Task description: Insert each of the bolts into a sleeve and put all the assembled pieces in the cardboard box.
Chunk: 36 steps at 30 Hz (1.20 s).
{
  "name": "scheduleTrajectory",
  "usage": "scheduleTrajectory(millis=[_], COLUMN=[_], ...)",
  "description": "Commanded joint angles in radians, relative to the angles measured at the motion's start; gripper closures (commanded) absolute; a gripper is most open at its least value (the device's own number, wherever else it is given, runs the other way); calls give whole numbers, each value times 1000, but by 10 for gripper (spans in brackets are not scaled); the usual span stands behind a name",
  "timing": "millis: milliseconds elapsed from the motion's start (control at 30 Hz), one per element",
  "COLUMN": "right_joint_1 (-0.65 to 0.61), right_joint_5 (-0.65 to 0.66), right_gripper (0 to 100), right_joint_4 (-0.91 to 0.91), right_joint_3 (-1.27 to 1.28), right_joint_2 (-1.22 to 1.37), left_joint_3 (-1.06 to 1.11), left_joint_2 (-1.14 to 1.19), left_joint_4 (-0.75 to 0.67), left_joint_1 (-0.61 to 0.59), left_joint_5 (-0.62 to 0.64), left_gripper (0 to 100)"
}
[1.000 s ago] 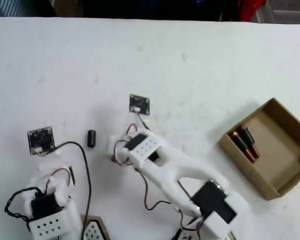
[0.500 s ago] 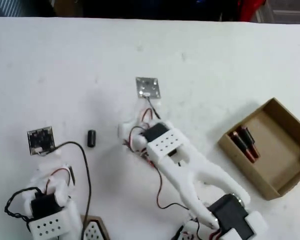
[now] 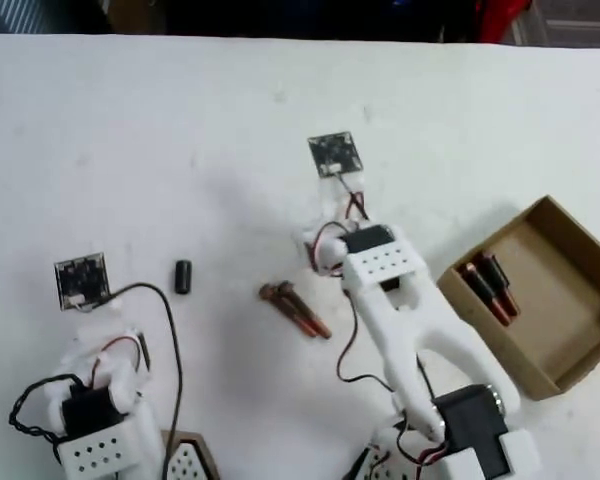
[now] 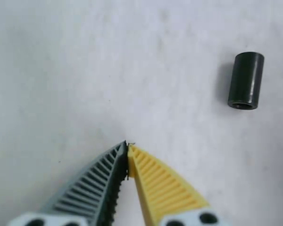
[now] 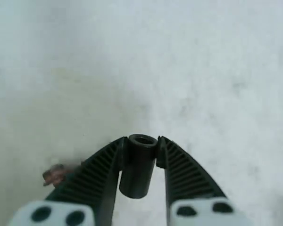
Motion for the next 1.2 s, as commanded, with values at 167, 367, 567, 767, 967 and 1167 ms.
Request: scheduleTrajectory(millis=[167,367,567,767,967,1167], right_joint_1=[13,12,12,8,22,24], right_joint_5=[374,514,517,517,523,560], right_gripper=[971,971,968,971,968,966], right_joint_4=[-7,-81,-113,-105,-74,-4], right_joint_3=[18,28,32,-15,-132,-198], right_joint_2=[-48,-48,-47,25,174,203], left_joint_3=[-8,-6,-3,-3,-3,-3], left_joint_2=[-8,-8,-8,-8,-8,-8], left_joint_4=[-9,-8,-9,-8,-8,-8], left_joint_1=[-7,-7,-7,-7,-7,-7], left_joint_5=[-8,-8,-8,-8,-8,-8], left_gripper=[977,977,977,977,977,977])
